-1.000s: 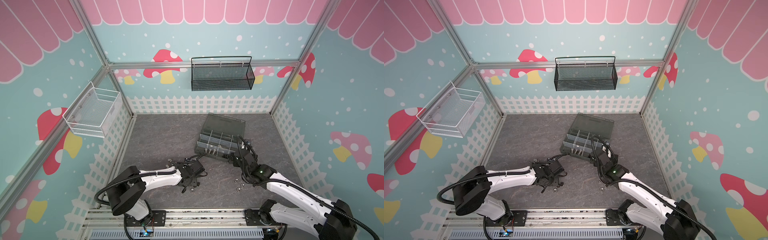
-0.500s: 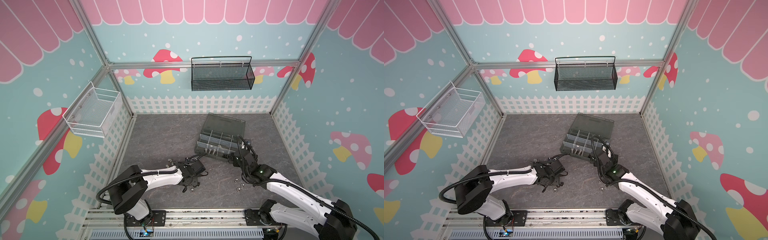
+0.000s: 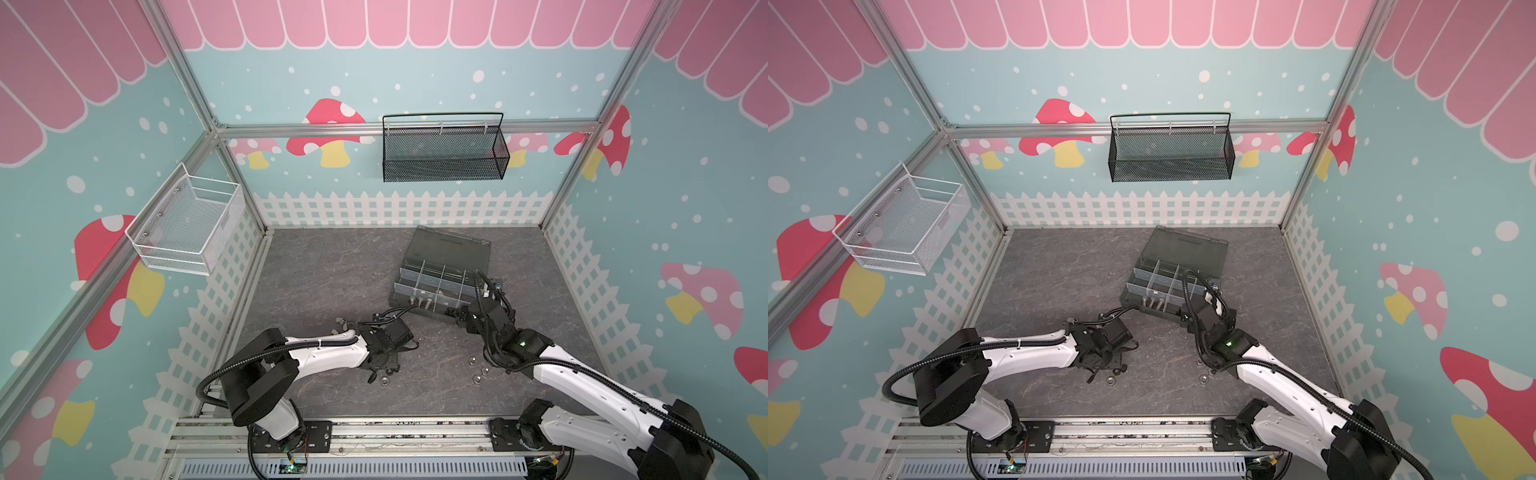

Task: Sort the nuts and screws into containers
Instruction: 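Close the left gripper on the silver bolt's threads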

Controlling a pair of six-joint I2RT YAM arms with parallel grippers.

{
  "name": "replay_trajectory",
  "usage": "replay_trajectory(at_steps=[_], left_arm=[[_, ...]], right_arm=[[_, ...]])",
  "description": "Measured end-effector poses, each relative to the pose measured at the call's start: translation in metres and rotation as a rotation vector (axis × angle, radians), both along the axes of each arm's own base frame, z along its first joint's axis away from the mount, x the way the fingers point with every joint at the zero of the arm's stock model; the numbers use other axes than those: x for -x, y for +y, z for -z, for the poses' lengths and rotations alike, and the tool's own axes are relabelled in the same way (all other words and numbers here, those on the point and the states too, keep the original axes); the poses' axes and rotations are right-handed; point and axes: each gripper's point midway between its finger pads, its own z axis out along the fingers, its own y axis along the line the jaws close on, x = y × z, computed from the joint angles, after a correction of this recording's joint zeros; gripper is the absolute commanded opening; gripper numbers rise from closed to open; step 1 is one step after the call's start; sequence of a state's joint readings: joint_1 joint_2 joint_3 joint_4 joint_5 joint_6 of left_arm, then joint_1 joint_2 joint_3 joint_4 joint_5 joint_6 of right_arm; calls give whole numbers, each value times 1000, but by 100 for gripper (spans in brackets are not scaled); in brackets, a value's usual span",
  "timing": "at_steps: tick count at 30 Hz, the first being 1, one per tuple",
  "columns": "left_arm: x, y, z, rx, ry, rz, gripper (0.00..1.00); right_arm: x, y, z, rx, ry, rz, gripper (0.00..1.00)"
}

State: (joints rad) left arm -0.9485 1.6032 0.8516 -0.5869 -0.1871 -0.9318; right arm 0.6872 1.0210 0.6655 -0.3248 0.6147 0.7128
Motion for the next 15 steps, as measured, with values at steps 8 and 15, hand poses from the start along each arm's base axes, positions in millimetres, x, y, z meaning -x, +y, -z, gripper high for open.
replay_trajectory(at_steps=[8, 15], left_arm=[[-4, -5, -1, -5, -7, 7, 12], [-9, -5, -3, -20, -29, 15, 8]], right_arm=[[0, -1, -1, 2, -5, 4, 98], [1, -2, -7, -7, -22, 8, 98]])
